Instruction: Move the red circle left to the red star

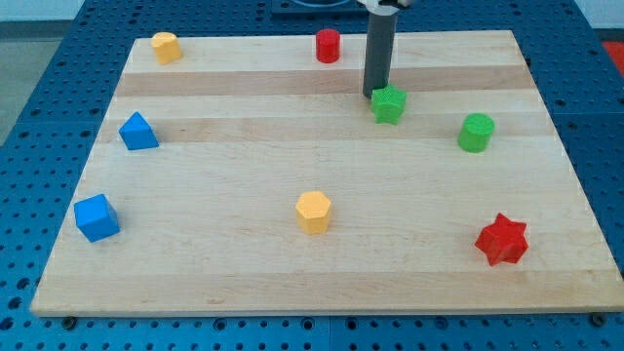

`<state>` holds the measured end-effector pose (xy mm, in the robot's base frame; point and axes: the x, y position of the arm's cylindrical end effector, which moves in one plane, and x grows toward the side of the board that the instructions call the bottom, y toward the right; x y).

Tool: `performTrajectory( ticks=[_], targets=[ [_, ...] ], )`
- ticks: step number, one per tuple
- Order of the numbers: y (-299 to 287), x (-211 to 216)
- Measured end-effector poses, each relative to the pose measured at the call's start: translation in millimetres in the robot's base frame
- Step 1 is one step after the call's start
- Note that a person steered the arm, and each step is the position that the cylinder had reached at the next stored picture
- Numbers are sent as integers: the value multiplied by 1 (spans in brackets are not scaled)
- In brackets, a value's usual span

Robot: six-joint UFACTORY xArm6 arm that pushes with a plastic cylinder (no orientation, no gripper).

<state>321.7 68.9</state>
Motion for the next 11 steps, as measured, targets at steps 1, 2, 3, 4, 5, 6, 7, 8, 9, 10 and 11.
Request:
performTrajectory(
  ticks=[1,2,3,4,5,6,7,8,9,10,11],
  targets=[
    [0,0],
    [-1,-2],
    [-4,-8],
    [-4,-8],
    [-1,-24],
    [-24,-32],
    [-85,-32],
    [-98,-32],
    [-126,-46],
    [-125,-83],
    [-74,-92]
  ],
)
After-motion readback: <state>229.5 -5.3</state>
